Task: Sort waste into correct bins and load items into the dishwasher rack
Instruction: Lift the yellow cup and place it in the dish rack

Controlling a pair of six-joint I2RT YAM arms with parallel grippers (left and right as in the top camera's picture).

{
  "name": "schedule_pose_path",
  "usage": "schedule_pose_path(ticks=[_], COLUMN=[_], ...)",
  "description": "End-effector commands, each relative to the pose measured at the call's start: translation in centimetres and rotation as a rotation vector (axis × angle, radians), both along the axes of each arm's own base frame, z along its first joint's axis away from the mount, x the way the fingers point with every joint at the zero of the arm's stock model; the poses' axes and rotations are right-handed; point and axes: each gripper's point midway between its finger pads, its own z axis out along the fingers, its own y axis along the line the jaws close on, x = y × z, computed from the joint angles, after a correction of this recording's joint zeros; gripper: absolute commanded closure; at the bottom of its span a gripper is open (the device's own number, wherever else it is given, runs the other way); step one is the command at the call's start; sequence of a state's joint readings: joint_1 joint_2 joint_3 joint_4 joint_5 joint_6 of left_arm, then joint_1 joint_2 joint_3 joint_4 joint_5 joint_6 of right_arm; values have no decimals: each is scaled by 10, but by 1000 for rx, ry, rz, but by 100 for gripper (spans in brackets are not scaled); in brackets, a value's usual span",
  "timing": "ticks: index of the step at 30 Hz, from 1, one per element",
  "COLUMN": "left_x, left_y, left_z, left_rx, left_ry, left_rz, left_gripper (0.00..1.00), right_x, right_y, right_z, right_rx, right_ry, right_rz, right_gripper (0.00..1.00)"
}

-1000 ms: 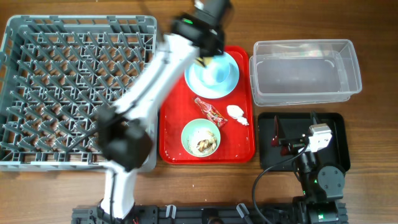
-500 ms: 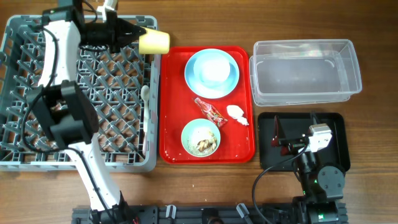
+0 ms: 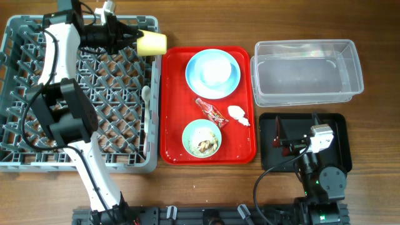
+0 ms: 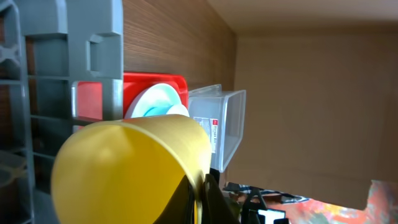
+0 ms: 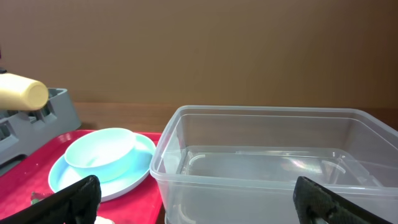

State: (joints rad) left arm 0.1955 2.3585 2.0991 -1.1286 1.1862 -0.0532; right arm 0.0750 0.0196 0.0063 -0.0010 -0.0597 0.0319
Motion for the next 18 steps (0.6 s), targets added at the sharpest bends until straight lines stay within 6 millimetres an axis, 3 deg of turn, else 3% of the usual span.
schedule_pose_path(ticks=[1, 6, 10, 13, 15, 18], left_x=[-6, -8, -4, 7, 9, -10], left_y=[33, 66, 75, 87, 94, 88], left_z=[-86, -109, -94, -41, 10, 90], left_rx=[318, 518, 539, 581, 633, 622], left_ry=[147, 185, 150, 58, -28, -105], left_rz=[41, 81, 107, 190, 269, 384], left_gripper=[87, 65, 53, 48, 47, 46], right_x=[0, 0, 0, 0, 0, 0], right_y=[0, 0, 0, 0, 0, 0], right_z=[1, 1, 1, 1, 1, 1], right_rx=[-5, -5, -5, -5, -5, -5], right_ry=[-8, -8, -8, -8, -8, -8], right_rz=[4, 4, 4, 4, 4, 4], right_gripper=[0, 0, 0, 0, 0, 0])
